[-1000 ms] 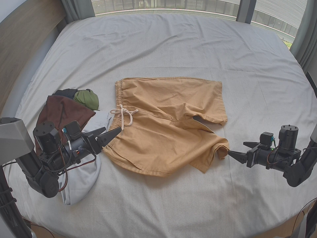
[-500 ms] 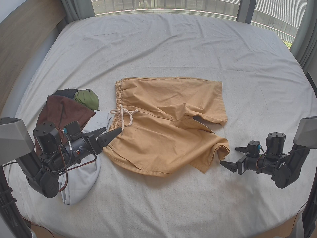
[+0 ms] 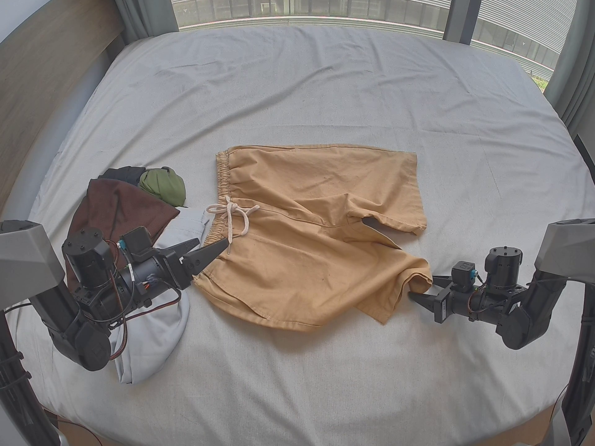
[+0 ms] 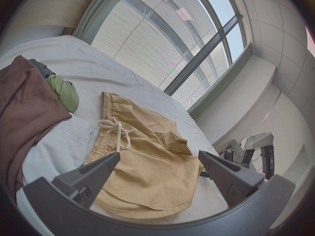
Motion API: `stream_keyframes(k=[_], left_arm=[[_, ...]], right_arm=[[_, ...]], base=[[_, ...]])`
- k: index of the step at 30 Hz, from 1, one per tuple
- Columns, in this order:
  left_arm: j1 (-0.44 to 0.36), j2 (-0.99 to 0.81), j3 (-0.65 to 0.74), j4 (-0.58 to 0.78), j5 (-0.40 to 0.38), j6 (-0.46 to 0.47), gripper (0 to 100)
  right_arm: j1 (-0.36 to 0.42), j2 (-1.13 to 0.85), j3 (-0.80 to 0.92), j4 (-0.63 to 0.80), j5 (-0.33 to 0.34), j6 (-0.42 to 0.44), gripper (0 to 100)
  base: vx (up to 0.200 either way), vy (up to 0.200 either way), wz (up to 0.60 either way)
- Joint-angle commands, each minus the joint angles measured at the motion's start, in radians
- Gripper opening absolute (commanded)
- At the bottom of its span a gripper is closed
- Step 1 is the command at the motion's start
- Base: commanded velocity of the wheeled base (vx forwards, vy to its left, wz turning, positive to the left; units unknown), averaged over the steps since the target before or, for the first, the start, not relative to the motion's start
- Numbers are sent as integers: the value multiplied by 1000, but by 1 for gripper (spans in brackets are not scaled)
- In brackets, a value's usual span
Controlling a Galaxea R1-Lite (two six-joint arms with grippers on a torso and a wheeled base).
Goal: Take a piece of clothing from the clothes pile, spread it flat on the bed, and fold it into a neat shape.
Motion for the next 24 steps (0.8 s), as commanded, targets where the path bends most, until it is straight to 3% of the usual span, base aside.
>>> stream_keyframes(k=[1, 19, 24], left_arm=[[-1, -1, 0, 0, 0, 0, 100], [-4, -1, 2, 0, 0, 0, 100], [-4, -1, 2, 0, 0, 0, 100]], right_arm=[[4, 7, -10, 2, 1, -1, 0], [-88, -23, -106, 15, -3, -6, 0], [-88, 12, -169, 13, -42, -3, 0]], base=[[0, 0, 0], [0, 0, 0], [0, 0, 0]])
